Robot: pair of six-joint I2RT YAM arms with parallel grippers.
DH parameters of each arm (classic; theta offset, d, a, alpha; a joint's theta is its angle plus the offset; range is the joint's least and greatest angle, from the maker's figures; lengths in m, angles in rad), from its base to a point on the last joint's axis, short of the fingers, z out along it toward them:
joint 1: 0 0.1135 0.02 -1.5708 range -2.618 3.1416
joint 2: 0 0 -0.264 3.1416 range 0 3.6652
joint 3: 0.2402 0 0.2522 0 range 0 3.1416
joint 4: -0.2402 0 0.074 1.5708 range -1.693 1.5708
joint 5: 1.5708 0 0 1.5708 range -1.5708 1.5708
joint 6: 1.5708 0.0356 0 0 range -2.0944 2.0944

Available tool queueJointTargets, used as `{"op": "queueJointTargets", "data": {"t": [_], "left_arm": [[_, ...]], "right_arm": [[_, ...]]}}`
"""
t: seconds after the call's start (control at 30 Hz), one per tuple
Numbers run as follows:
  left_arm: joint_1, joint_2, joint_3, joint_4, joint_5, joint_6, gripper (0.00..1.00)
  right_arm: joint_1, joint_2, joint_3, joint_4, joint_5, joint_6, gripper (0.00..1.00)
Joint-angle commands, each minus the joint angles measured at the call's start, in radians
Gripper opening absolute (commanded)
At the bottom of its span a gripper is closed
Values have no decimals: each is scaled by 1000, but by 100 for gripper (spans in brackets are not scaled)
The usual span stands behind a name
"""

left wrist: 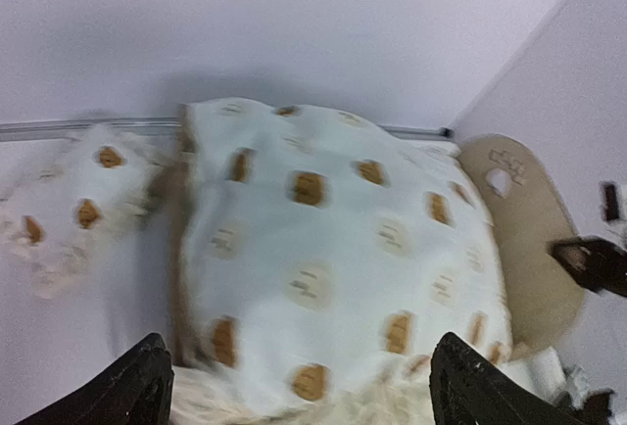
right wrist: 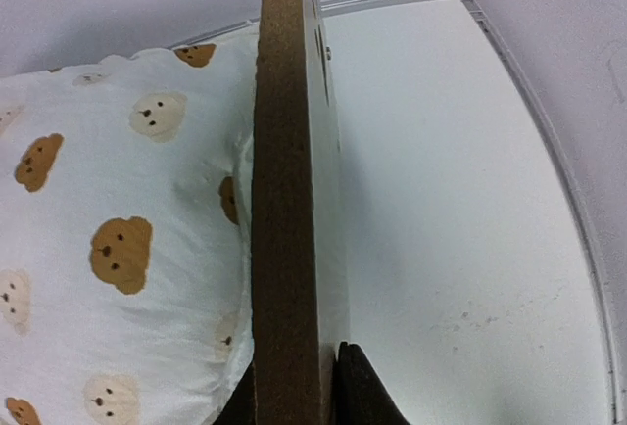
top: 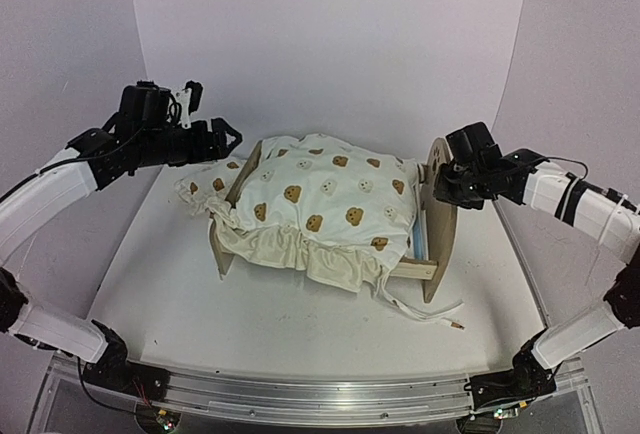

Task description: Set up the pet bed

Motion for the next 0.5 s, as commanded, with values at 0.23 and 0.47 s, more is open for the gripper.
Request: {"op": "queueJointTargets", "data": {"t": [0.23, 0.47], "left_arm": [[-522, -31, -340, 625, 107, -155, 84], [-735, 158, -242, 664, 1, -19, 82]], "right_arm": [[30, -149, 154, -239, -249, -425, 88], [122, -332, 21, -296, -545, -434, 76]]}}
